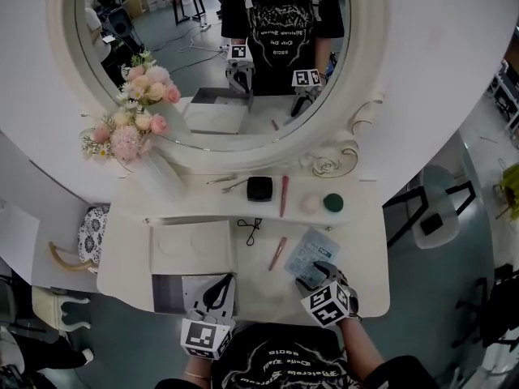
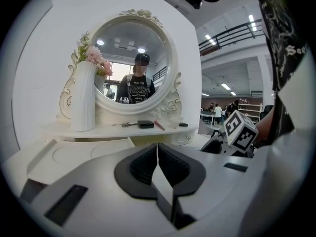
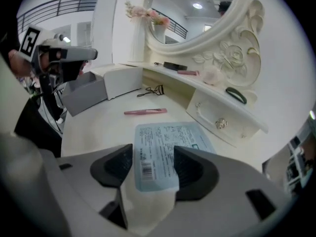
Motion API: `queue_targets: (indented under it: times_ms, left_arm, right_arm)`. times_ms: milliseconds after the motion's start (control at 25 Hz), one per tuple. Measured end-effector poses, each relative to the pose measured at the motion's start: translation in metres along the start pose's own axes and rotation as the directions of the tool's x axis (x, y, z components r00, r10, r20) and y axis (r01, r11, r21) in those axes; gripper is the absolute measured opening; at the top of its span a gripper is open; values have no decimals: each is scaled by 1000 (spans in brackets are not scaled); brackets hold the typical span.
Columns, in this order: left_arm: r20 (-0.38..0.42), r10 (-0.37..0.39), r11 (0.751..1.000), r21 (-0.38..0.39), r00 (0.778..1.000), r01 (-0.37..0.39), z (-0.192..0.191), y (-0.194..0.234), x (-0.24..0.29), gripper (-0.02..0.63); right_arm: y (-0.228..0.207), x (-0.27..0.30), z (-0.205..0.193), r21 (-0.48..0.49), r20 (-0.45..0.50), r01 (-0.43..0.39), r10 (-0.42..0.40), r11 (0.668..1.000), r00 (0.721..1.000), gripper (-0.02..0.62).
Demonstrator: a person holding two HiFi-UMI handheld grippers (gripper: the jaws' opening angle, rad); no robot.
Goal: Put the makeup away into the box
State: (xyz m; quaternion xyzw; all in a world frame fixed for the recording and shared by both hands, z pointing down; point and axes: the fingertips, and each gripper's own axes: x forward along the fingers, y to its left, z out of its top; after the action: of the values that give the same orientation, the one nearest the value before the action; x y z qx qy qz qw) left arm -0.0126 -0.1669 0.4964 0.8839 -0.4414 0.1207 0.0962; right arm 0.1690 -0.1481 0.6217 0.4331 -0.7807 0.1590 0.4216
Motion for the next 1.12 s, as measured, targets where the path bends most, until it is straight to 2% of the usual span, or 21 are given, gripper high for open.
queue_targets:
  times_ms: [120, 320, 640, 760, 800, 840, 920, 960, 1120]
  left_arm:
    - [-3, -6, 1000, -1, 1000, 6, 0, -1, 3, 21]
    - [-9, -27, 998, 53, 1000, 27, 2, -6, 10, 21]
    - [3, -18, 999, 34, 1000, 18, 6, -3, 14, 21]
    - [3, -8, 1000, 18, 1000, 8, 5, 0, 13, 21]
    - [3, -6, 1000, 14, 1000, 6, 5, 1, 13, 21]
    - [3, -4, 1000, 11, 1000, 4, 5, 1, 12, 21]
    - [-1, 1, 1000, 9, 1000, -1, 3, 3, 11, 21]
    - [-4, 4, 1000, 9, 1000, -4, 2, 3, 10, 21]
    - [-11, 13, 1000, 8, 1000, -13, -2, 4, 7, 21]
  right_arm:
    - [-3, 2, -2, 101, -5, -40, 41, 994, 999, 270]
    - [-4, 3, -3, 134, 32, -63, 59, 989, 998, 264]
    - [-8, 3, -3, 169, 35, -64, 59, 984, 998, 220]
    - [-9, 2, -3, 152, 30, -52, 48, 987, 998, 211]
    - [-10, 1, -3, 128, 27, -40, 37, 991, 999, 192]
    - [-11, -1, -2, 99, 28, -27, 25, 995, 999, 129]
    - [-12, -3, -1, 51, 32, -4, 2, 999, 999, 52]
    - [-12, -4, 0, 41, 34, 3, -4, 999, 999, 31]
    - [-15, -10, 3, 56, 67, 5, -9, 998, 998, 20]
